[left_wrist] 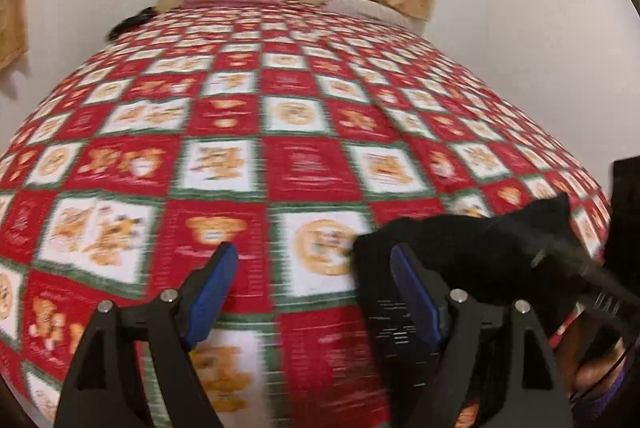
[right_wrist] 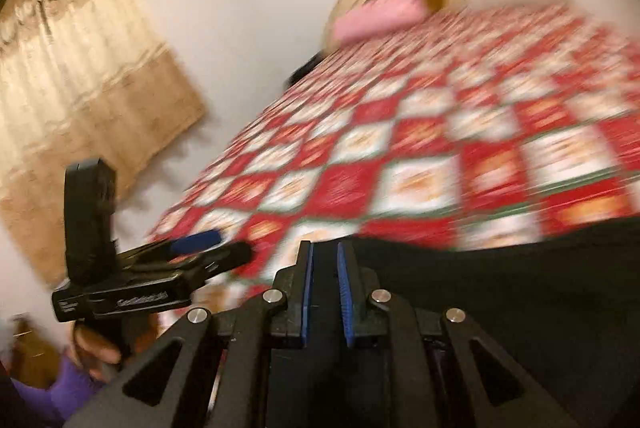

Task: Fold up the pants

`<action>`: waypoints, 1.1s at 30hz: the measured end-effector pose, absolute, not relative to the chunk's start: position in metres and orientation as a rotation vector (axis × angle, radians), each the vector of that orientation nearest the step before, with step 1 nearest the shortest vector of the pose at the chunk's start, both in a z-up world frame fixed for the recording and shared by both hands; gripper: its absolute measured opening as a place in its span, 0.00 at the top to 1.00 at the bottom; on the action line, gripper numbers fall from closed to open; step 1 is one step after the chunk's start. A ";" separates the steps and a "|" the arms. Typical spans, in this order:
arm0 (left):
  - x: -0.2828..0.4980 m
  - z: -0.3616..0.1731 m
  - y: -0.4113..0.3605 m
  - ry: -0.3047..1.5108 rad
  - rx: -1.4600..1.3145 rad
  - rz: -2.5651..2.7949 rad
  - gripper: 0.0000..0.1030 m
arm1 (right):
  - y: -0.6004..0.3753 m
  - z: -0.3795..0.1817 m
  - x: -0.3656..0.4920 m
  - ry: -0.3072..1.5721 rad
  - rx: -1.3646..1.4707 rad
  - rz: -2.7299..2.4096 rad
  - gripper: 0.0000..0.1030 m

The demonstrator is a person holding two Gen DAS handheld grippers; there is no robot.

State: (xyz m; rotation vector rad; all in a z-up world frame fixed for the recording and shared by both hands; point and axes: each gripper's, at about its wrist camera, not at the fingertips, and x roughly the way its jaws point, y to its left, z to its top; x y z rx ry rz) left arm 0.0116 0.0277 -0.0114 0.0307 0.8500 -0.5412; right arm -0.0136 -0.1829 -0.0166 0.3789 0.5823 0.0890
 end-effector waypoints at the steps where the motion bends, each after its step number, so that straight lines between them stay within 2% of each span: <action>1: 0.009 -0.012 0.019 0.849 0.039 -0.557 0.21 | -0.196 -0.012 -0.024 0.560 0.343 0.018 0.85; 3: 0.002 -0.016 -0.003 0.851 0.051 -0.604 0.21 | -0.225 -0.009 -0.055 0.539 0.272 -0.146 0.65; 4: -0.001 -0.020 -0.011 0.857 0.056 -0.615 0.21 | -0.240 -0.012 -0.069 0.546 0.255 -0.228 0.48; 5: -0.001 -0.023 -0.017 0.864 0.061 -0.618 0.21 | -0.254 -0.019 -0.083 0.551 0.265 -0.292 0.45; 9: -0.007 -0.049 -0.041 0.912 0.122 -0.593 0.21 | -0.274 -0.040 -0.119 0.518 0.336 -0.246 0.45; 13: -0.008 -0.055 -0.033 0.921 0.089 -0.543 0.08 | -0.267 -0.025 -0.129 0.494 0.265 -0.263 0.45; 15: -0.007 -0.053 -0.025 0.939 0.064 -0.531 0.07 | -0.272 -0.016 -0.147 0.420 0.310 -0.246 0.44; 17: -0.009 -0.050 -0.019 0.937 0.050 -0.506 0.07 | -0.281 -0.014 -0.151 0.418 0.336 -0.279 0.37; 24: -0.017 -0.048 -0.021 0.939 0.053 -0.493 0.07 | -0.297 -0.048 -0.151 0.512 0.464 -0.298 0.37; 30: -0.023 -0.056 -0.025 0.982 0.016 -0.521 0.07 | -0.278 -0.055 -0.143 0.566 0.386 -0.279 0.37; 33: -0.028 -0.056 -0.031 0.975 0.032 -0.525 0.04 | -0.278 -0.055 -0.142 0.580 0.398 -0.266 0.37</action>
